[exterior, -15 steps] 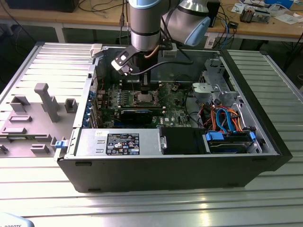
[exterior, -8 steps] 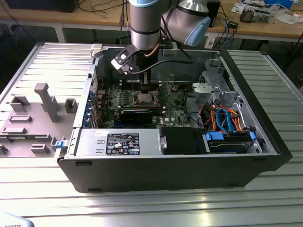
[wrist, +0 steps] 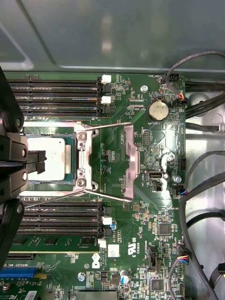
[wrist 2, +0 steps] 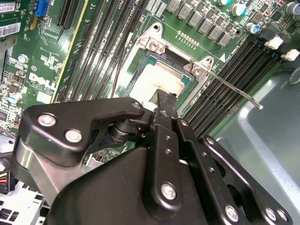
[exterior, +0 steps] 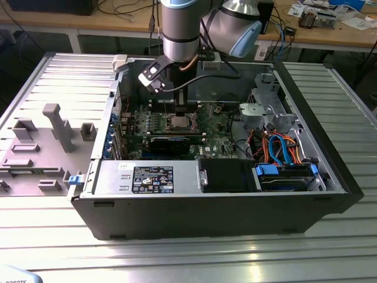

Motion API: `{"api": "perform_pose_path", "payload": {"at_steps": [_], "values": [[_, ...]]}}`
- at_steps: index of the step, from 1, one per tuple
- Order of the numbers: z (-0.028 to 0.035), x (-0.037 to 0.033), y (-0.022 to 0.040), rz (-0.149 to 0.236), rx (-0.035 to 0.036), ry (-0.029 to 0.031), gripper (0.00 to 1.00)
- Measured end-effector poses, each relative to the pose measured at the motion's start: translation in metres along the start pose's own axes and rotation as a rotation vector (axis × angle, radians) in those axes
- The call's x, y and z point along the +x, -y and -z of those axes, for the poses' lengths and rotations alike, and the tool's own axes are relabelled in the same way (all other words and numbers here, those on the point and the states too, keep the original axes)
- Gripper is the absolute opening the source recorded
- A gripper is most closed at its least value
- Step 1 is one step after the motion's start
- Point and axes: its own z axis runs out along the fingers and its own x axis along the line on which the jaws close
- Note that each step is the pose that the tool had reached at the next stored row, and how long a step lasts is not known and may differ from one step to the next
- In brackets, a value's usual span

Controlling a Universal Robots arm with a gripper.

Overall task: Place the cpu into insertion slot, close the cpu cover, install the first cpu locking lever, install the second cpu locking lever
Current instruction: 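Close the cpu cover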

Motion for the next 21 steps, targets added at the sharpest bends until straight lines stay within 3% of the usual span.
{"api": "perform_pose_path", "payload": {"at_steps": [12,21], "values": [[0.0009,0.0000,0.0000,0.000,0.0000,0.0001,0.11],[0.0089,0.0001,-0.0003,0.000,0.0000,0.0000,0.11]]}}
